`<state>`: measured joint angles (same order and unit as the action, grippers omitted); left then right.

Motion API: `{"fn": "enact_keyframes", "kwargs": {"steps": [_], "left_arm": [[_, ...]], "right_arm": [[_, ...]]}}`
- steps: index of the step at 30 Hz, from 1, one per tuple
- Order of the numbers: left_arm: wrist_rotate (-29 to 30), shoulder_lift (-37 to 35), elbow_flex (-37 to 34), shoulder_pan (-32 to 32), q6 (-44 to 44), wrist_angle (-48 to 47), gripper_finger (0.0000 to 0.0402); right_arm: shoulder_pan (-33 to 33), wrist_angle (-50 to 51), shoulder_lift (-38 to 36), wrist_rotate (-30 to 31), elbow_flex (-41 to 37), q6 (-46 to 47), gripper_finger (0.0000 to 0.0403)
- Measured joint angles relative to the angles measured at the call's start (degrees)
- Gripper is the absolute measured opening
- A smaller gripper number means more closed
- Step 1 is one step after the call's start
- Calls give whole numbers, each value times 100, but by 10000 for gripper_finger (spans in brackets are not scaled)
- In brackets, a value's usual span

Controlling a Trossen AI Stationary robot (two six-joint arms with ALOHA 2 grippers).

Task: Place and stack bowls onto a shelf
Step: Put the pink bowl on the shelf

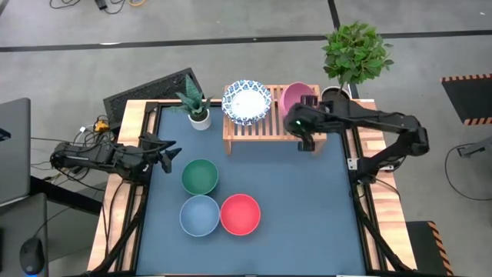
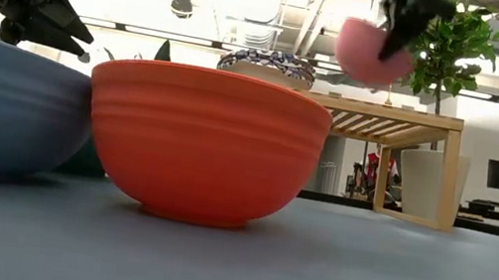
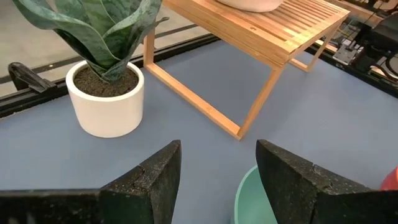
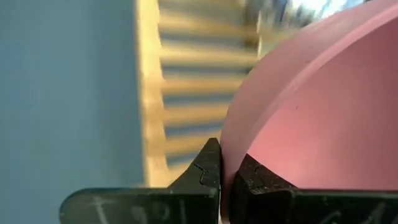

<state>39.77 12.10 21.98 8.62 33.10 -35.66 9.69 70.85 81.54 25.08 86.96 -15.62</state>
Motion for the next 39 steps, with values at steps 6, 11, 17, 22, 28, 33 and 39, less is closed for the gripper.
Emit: {"fn": "enact_keyframes", "kwargs": {"steps": [6,11,17,22,28,33,39], "left_arm": [[22,1,0,1,13,-2,193],[39,1,0,1,-35,-2,193],[39,0,0,2,-46,-4,193],[37,1,0,2,-47,-4,193],[35,0,0,0,-48,-5,193],[35,0,0,2,-48,-5,193],[35,0,0,2,-50,-4,193]], "right_arm": [[464,367,460,-429,0,-407,23],[650,549,671,-634,19,-453,23],[737,639,620,-654,17,-393,31],[737,404,488,-723,4,-164,92],[771,246,378,-558,4,30,157],[812,230,380,-306,4,77,203],[793,167,385,-126,309,81,229]]}}
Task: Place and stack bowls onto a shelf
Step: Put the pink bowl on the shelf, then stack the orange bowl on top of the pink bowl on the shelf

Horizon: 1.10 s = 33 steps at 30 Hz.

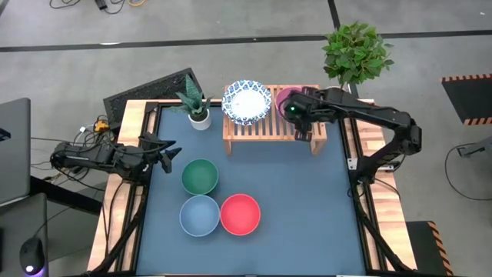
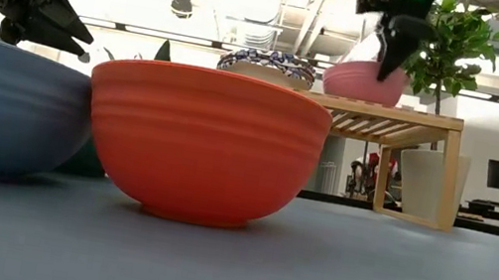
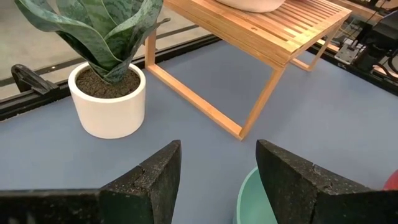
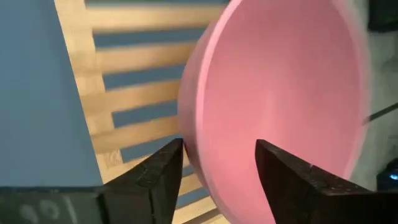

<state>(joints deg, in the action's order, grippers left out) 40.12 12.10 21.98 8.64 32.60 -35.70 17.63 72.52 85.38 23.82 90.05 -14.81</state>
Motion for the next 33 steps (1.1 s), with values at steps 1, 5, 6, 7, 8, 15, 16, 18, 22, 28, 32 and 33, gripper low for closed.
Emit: {"fn": "enact_keyframes", "kwargs": {"steps": [1,5,6,7,8,15,16,18,22,28,32,33], "left_arm": [[-1,0,0,0,0,-2,193],[-4,0,0,0,4,-2,193],[-4,2,0,0,4,-2,193],[-4,0,0,0,4,-1,193],[-4,1,0,0,6,-1,193],[-6,2,0,0,9,-2,193],[-7,1,0,-1,10,-2,193],[-5,0,0,0,11,-2,193],[-17,0,0,0,17,-2,193],[-67,1,0,0,22,-2,193],[-80,1,0,-1,23,0,193],[-80,0,0,-1,22,-1,193]], "right_arm": [[-18,-12,0,2,106,6,230],[-171,-50,0,-5,551,212,230],[-223,-54,0,-31,676,333,230],[-282,-56,0,-116,797,481,230],[-354,-58,0,-214,909,641,230],[-1063,-287,-4,-1026,1199,2255,230],[-1172,-306,3,-1214,1199,2540,230],[-1445,-392,61,-1477,1179,3083,230],[-2119,-663,347,-1550,948,3812,230],[-2865,-1059,1360,-1362,850,4031,230],[-3049,-1552,2219,-1474,843,3772,230],[-3051,-1627,2398,-1558,841,3744,230]]}}
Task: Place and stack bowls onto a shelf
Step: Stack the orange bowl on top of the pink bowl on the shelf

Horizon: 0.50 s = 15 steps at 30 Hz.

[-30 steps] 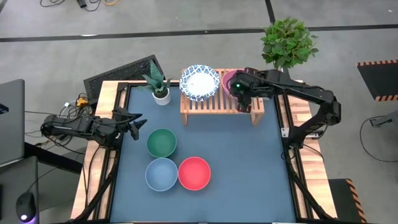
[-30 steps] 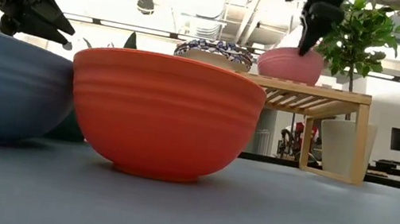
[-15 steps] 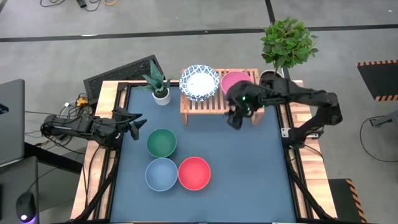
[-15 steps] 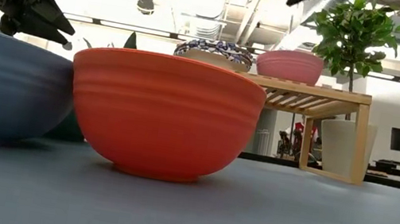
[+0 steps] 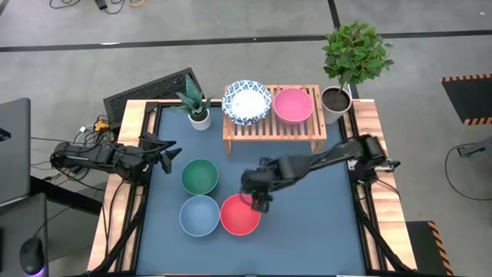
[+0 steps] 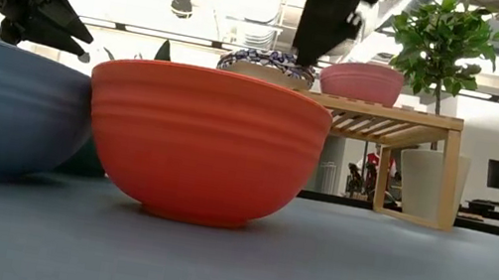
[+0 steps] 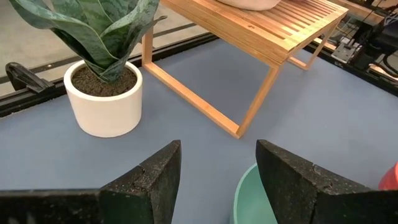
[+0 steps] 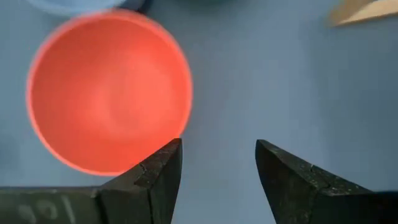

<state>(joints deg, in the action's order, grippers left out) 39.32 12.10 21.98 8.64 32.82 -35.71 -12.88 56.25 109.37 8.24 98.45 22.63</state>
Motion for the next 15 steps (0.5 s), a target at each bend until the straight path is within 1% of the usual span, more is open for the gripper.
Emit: {"fn": "enact_keyframes", "kwargs": {"steps": [4,8,11,15], "left_arm": [[-6,1,0,0,0,0,193],[-53,0,0,1,2,0,193],[-58,2,0,1,0,-4,193],[-58,1,0,1,42,-47,193]], "right_arm": [[98,-55,567,-367,-1,-2,230],[226,-42,907,-704,-2,-4,230],[305,-45,992,-995,-2,-21,230],[337,-75,994,-1077,0,-97,224]]}}
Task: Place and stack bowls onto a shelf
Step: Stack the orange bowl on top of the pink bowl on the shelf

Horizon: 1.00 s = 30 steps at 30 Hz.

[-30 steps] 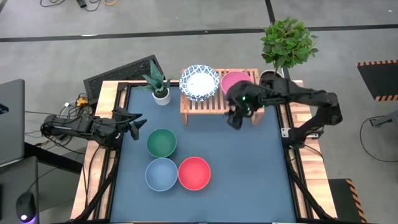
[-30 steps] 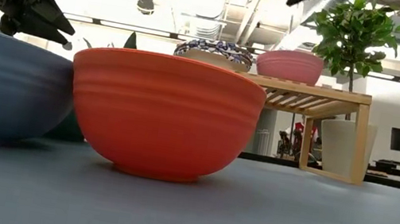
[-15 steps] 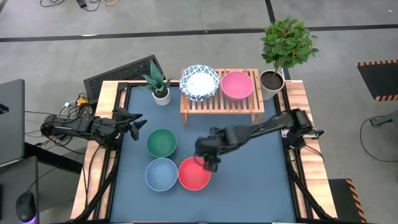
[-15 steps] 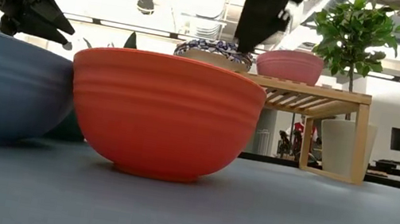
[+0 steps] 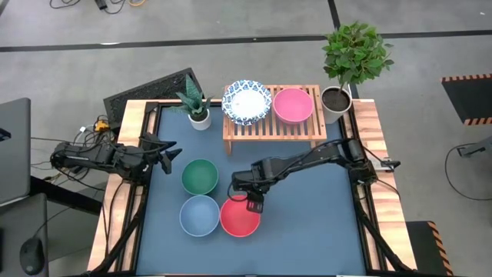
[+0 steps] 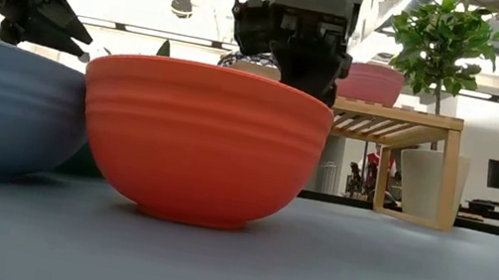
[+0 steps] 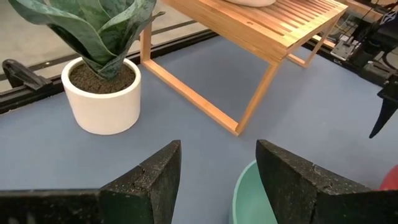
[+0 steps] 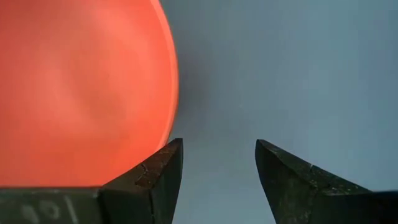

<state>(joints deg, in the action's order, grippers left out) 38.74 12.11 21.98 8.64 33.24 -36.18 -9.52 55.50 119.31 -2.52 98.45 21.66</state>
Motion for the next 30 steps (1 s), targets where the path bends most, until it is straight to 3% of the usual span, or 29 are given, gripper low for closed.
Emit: {"fn": "enact_keyframes", "kwargs": {"steps": [8,14,30], "left_arm": [[3,-1,0,0,46,-41,193],[13,0,-1,0,46,-38,193],[-132,1,-2,0,63,-40,193]], "right_arm": [[-6,199,-415,38,0,-113,207],[-24,-523,-680,98,11,-71,205],[24,-481,-19,-83,10,-118,205]]}}
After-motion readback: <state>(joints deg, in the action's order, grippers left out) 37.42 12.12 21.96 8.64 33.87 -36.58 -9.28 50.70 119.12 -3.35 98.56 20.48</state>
